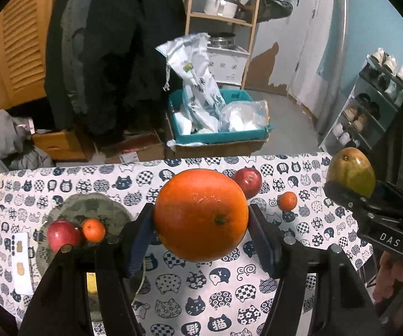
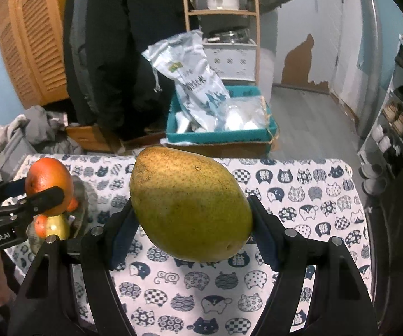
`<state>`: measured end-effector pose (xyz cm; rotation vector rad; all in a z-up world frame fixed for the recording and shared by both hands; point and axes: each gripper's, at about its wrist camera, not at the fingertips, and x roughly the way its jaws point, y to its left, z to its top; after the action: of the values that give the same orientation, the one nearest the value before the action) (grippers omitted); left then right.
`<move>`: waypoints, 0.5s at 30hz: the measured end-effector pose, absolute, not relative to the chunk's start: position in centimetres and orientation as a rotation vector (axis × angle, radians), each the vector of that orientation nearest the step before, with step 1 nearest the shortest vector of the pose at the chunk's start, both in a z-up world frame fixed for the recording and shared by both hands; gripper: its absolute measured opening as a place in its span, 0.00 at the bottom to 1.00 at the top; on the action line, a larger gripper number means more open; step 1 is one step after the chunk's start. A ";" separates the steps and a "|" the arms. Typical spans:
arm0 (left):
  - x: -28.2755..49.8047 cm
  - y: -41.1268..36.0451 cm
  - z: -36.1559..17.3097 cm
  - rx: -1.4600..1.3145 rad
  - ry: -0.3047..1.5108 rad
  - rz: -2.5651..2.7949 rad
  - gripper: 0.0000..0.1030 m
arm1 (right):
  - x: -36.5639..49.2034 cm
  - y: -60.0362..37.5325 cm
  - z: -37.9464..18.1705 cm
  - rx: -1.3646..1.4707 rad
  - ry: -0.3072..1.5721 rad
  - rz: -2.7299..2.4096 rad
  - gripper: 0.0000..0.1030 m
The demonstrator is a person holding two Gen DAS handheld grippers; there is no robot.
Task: Organize fruits
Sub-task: 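Carry the orange in left tool over the glass bowl while right tool carries the pear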
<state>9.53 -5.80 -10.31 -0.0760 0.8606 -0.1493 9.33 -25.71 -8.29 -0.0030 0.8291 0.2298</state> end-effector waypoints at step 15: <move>6.3 -1.8 -6.7 -0.097 0.758 -0.102 0.65 | 7.2 -23.0 -4.4 -0.014 0.747 0.318 0.72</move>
<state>6.29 -1.76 -6.67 -0.0967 0.7583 -0.1019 7.16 -22.99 -4.39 -0.0143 0.7467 0.3180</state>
